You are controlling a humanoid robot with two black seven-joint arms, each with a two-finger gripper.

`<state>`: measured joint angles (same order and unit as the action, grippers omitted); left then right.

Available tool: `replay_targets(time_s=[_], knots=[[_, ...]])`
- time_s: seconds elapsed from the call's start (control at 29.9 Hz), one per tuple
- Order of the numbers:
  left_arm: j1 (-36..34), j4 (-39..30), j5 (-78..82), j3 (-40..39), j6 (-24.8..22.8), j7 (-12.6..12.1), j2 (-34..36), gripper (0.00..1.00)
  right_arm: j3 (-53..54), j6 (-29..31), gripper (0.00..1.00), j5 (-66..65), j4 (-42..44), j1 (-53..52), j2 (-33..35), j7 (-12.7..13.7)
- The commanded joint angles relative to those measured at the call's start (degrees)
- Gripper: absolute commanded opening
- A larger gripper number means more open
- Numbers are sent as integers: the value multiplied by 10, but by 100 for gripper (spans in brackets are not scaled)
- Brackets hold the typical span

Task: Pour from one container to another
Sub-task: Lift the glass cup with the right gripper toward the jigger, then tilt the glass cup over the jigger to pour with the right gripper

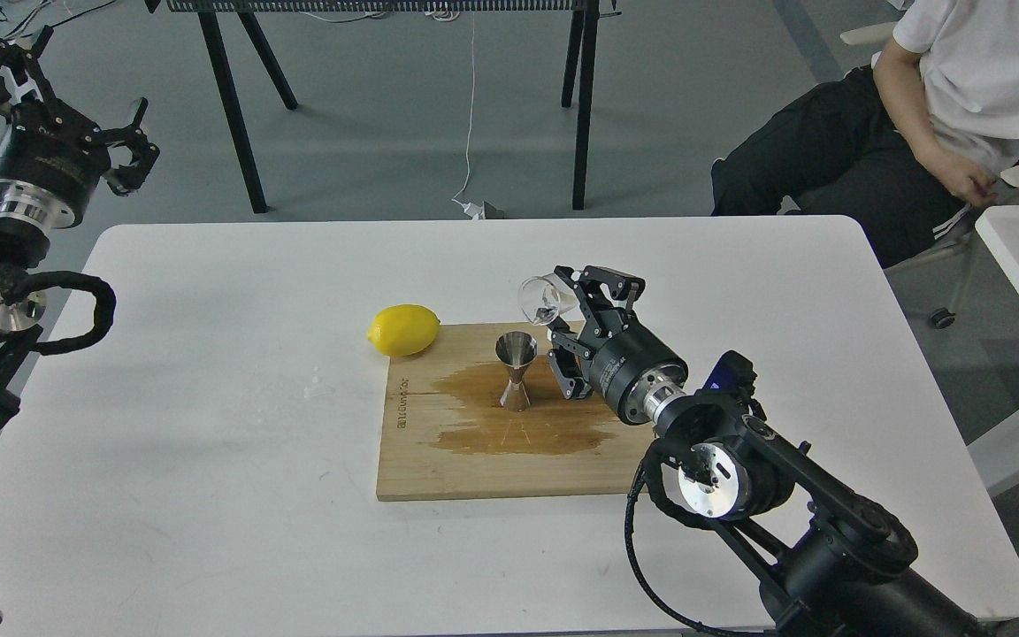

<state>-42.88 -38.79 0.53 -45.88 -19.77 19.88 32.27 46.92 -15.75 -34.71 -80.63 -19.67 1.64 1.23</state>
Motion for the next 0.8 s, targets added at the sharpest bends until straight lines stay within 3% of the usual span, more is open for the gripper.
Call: replay_targets(time_s=[0.0,0.6,0.77], knots=[[2,0,1,0,0,0,2,100,-16,-7,43,-49,2,-1,-3,-10],[3,9,1,1,-16,0,6,100,-39,-26,42,-158,27,-3,-1,-22],[3,9,1,1,-16,0,5,100,-44,-27,43,-202,55,-17,0,-39]])
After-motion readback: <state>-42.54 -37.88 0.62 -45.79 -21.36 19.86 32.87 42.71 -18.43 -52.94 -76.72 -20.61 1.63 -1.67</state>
